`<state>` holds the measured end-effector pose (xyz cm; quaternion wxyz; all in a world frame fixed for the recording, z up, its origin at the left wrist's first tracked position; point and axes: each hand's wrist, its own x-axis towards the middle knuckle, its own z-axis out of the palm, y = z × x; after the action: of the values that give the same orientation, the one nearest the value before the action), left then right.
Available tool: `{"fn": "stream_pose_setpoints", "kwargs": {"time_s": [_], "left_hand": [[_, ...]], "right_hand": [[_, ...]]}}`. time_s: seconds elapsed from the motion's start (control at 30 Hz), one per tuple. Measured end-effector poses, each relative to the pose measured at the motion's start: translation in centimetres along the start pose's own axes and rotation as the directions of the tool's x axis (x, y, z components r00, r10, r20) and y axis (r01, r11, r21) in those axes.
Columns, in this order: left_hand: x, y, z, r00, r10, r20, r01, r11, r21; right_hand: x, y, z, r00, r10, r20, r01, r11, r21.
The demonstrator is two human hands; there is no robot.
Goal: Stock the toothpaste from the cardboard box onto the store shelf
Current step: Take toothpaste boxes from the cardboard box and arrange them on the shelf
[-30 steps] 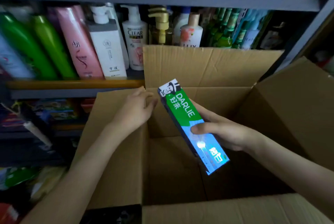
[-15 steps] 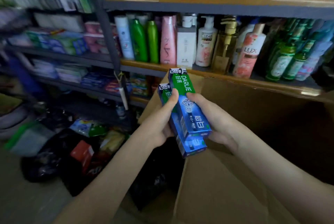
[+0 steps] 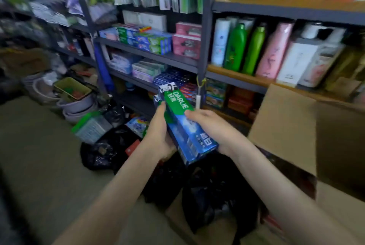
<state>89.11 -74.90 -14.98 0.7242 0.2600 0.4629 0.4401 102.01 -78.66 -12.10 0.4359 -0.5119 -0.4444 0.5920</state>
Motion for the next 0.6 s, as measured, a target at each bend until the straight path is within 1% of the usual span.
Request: {"fn": "stream_pose_setpoints", "kwargs": {"time_s": [0.07, 0.17, 0.23, 0.3, 0.47, 0.53, 0.6], "left_hand": [[1.0, 3.0, -3.5, 0.998, 0.021, 0.053, -0.019, 0.999, -0.029], [2.5, 7.4, -8.6, 0.998, 0.023, 0.06, -0.024, 1.0, 0.012], [3.9, 9.9, -11.4, 1.0, 0.017, 0.009, -0.018, 0.999, 0.041], [5.8, 12.1, -13.7, 0.997, 0.028, -0.066, -0.025, 0.999, 0.044], [11.2, 16.2, -18.0, 0.99, 0.037, -0.135, -0.049, 0.995, -0.087], [13.8, 17.6, -19.5, 0.985, 0.061, -0.164, -0.085, 0.986, -0.141], [16.7, 19.0, -20.8, 0.969, 0.096, -0.229, -0.138, 0.975, -0.175]], "right_hand": [[2.9, -0.2, 4.5, 0.998, 0.014, 0.056, -0.008, 0.996, -0.091], [7.5, -1.1, 9.9, 0.994, 0.014, 0.111, -0.005, 0.997, -0.081], [10.3, -1.5, 12.9, 0.987, 0.04, 0.154, -0.03, 0.997, -0.067], [13.1, -1.5, 15.1, 0.987, 0.055, 0.153, -0.049, 0.998, -0.042], [20.1, -1.9, 18.1, 0.973, 0.164, 0.162, -0.158, 0.986, -0.051], [23.0, -2.1, 18.9, 0.969, 0.211, 0.128, -0.203, 0.977, -0.07], [26.2, -2.5, 19.9, 0.964, 0.239, 0.119, -0.228, 0.969, -0.099]]}}
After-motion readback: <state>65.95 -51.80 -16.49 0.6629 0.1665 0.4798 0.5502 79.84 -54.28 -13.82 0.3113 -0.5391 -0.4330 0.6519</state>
